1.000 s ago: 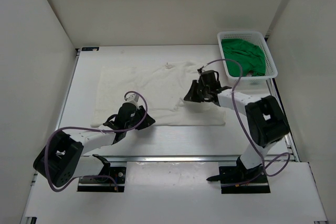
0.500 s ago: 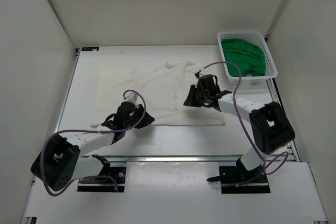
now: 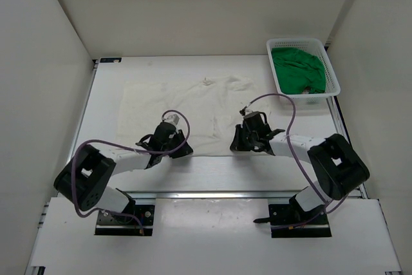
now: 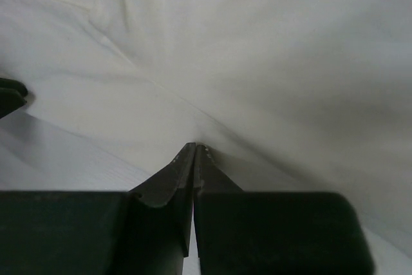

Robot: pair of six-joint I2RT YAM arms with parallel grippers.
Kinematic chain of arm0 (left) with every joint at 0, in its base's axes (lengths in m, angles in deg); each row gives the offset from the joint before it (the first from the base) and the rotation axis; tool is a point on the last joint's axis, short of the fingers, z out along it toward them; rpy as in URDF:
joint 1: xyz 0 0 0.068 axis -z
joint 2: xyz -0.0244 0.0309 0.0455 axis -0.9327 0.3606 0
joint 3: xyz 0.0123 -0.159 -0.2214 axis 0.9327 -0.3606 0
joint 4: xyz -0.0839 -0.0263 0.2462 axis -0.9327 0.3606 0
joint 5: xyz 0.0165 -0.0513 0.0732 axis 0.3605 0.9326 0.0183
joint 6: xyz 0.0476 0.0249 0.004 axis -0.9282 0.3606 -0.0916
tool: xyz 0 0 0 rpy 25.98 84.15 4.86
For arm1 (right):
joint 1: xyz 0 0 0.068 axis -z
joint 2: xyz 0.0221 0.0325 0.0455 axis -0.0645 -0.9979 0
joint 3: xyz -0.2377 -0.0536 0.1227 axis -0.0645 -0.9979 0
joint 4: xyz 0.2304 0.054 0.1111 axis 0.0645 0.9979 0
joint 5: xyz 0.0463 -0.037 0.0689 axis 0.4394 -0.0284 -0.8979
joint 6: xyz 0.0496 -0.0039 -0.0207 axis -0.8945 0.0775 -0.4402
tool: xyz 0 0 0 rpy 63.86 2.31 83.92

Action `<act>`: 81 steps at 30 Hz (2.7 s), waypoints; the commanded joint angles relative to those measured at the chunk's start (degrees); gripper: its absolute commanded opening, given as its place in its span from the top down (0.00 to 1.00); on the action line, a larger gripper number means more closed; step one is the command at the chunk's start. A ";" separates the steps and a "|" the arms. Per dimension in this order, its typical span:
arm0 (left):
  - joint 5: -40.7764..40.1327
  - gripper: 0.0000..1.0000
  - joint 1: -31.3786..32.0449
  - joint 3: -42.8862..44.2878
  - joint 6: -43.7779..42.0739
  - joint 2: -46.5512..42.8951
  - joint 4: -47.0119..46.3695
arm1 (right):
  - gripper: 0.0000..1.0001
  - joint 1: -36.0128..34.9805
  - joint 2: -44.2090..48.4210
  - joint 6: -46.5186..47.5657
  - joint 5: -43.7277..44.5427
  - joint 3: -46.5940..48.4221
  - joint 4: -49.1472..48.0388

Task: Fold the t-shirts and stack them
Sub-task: Fold the flattened tshirt in 1/3 of the way, then grap the side of the flattened tshirt furthest away from the robot with both arms

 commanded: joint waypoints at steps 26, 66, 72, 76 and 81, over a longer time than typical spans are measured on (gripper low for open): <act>2.48 0.67 2.18 -3.98 3.94 -17.66 2.20 | 1.00 16.82 -17.18 10.39 -3.89 36.38 9.78; 3.97 0.67 -2.64 -8.47 2.81 -20.37 1.48 | 0.76 -6.72 0.00 10.23 16.77 8.22 2.67; 4.24 0.66 -5.45 -8.48 2.28 -22.93 3.06 | 0.72 -1.64 10.88 9.17 8.46 6.02 4.53; 4.15 0.66 -7.99 -6.72 1.31 -24.34 5.87 | 0.79 5.30 12.41 7.23 3.41 6.09 1.35; 5.03 0.66 -10.64 -5.22 0.26 -24.60 7.36 | 0.79 8.38 1.71 7.93 -1.33 12.85 -0.31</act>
